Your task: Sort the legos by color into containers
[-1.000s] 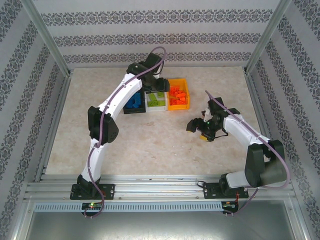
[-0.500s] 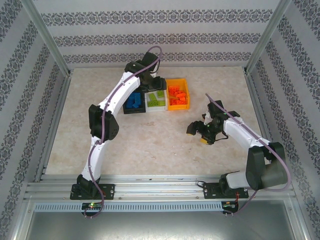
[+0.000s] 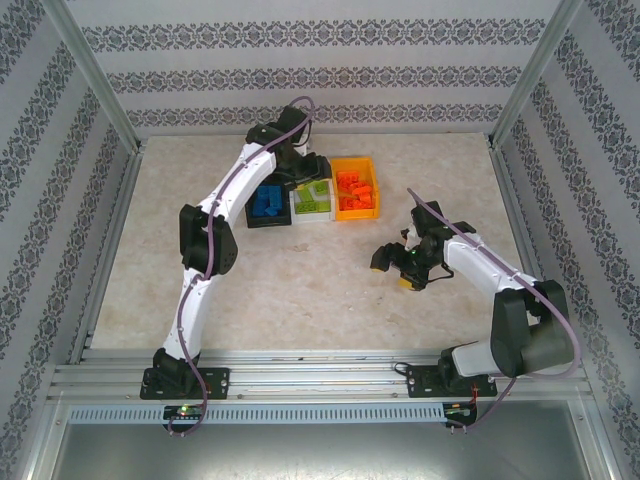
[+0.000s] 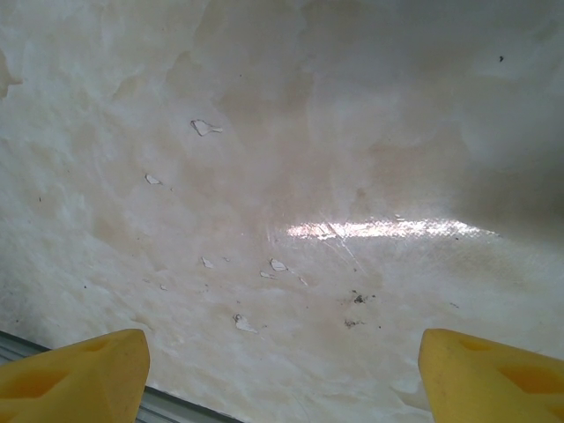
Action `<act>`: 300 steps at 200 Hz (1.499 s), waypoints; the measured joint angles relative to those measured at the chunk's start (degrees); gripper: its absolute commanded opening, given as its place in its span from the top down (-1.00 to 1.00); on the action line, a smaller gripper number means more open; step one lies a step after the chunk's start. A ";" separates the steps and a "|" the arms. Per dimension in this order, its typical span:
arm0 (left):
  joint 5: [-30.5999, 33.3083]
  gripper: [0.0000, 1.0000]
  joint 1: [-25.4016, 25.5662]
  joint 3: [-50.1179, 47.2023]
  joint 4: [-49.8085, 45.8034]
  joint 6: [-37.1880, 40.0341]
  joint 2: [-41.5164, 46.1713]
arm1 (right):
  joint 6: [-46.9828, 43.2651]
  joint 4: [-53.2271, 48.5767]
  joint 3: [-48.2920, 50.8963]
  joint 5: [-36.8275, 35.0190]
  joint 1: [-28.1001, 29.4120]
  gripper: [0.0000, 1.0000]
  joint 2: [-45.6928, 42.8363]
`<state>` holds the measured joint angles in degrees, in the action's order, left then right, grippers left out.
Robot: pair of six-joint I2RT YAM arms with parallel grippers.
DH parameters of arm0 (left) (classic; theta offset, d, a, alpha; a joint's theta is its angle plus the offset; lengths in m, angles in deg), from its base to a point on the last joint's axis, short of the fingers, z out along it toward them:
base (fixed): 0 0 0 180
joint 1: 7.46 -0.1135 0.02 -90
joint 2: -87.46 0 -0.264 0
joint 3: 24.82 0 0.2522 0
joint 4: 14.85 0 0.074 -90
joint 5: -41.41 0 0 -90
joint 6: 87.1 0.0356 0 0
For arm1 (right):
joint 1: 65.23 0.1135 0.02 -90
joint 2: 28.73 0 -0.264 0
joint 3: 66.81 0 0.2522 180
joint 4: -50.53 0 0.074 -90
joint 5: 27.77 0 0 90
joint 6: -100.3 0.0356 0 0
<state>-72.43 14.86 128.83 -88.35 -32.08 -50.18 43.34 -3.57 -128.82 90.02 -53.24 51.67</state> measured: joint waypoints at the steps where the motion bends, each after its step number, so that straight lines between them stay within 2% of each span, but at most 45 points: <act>1: -0.07 -0.23 -0.02 0.00 0.04 -0.04 -0.04 | 0.02 0.02 0.00 0.00 0.04 -0.62 0.02; 52: -5.70 -0.24 -1.38 -0.42 4.81 -6.21 -2.47 | 0.22 0.28 0.00 -0.17 0.66 -0.62 0.02; 107: -11.19 -0.24 -3.74 -6.38 16.79 -18.91 -2.49 | 1.11 0.33 0.00 -0.44 0.66 -0.63 0.02; 152: -11.74 -0.24 -4.46 -14.25 27.58 -30.03 -2.14 | 1.57 1.07 0.00 -0.61 0.68 -0.63 0.13; 199: -8.37 -0.27 -4.39 -24.61 39.93 -42.29 1.01 | 2.25 1.62 0.00 -1.01 1.81 -0.64 1.68; 239: -5.70 -0.43 -4.39 -25.40 43.01 -47.21 1.07 | 2.86 2.25 -0.02 -1.20 2.43 -0.65 2.29; 255: -5.51 -0.55 -4.39 -25.22 43.06 -47.78 1.07 | 3.04 2.45 -0.02 -1.29 2.78 -0.65 2.54; 267: -5.46 -0.75 -4.39 -25.00 43.08 -47.95 1.07 | 3.08 2.43 -0.02 -1.44 2.91 -0.66 2.71; 276: -5.35 -0.98 -4.39 -24.74 43.06 -47.82 1.07 | 3.13 2.45 -0.02 -1.44 2.93 -0.66 2.80; 300: -5.20 -0.99 -4.44 -24.37 42.95 -47.80 1.07 | 3.28 2.45 -0.37 -1.62 3.45 -0.66 3.02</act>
<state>-77.63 10.43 104.46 -45.40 -79.88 -49.11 46.62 -1.12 -129.19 88.40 -49.79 54.69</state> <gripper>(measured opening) 0.994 0.831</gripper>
